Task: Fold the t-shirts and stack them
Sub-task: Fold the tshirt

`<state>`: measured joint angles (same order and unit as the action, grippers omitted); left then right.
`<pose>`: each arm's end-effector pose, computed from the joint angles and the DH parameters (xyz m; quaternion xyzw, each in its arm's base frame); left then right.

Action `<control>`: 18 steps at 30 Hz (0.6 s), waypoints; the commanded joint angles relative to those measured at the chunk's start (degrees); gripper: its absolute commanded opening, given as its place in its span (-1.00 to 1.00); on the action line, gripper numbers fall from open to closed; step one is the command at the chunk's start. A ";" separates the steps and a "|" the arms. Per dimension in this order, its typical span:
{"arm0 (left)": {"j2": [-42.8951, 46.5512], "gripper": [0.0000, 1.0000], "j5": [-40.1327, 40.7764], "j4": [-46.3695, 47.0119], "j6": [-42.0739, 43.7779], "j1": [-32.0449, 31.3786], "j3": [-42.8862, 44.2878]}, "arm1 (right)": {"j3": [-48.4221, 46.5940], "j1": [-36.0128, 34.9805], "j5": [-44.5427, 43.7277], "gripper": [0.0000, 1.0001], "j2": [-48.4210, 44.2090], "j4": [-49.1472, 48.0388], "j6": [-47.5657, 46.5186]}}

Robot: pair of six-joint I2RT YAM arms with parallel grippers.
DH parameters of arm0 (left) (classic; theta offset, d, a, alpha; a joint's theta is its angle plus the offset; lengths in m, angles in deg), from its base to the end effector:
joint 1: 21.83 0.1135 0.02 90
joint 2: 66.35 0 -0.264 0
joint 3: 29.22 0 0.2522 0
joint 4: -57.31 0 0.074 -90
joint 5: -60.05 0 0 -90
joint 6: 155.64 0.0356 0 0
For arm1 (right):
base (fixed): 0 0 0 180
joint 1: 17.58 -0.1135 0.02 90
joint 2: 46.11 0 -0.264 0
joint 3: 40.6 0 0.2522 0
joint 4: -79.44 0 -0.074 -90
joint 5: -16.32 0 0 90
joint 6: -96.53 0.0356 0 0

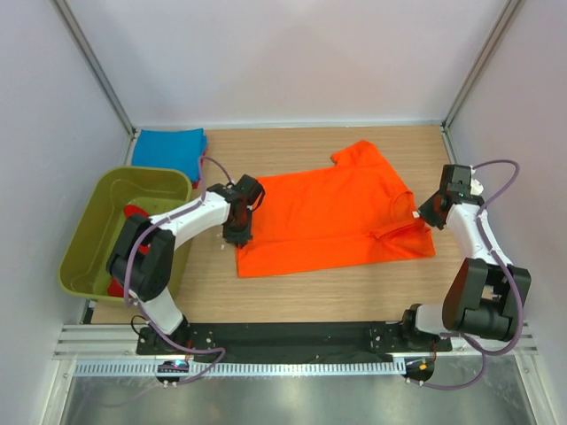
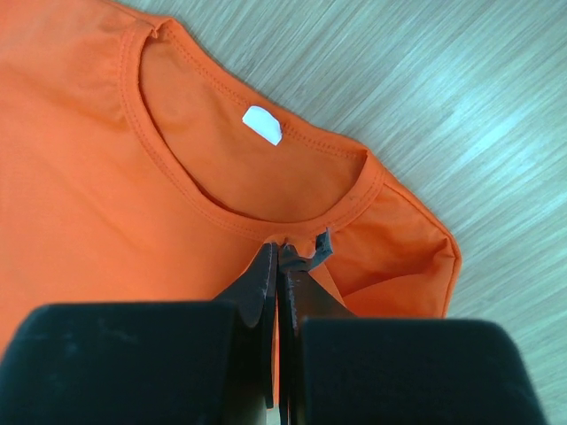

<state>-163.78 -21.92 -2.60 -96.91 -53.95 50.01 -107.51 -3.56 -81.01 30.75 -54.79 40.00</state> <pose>0.2705 -0.1639 0.1896 0.0001 0.9922 0.0050 0.1245 0.2608 -0.0698 0.2367 0.4012 0.8653 -0.0105 0.3002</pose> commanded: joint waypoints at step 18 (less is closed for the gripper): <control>5.58 -0.31 -6.86 7.72 -1.43 0.30 -3.66 | -14.00 0.22 2.25 -0.30 12.54 0.24 0.10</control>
<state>-161.17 -21.48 -1.64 -97.00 -53.69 49.99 -118.74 -3.56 -76.36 45.35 -56.95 40.70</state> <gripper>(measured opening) 0.342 0.329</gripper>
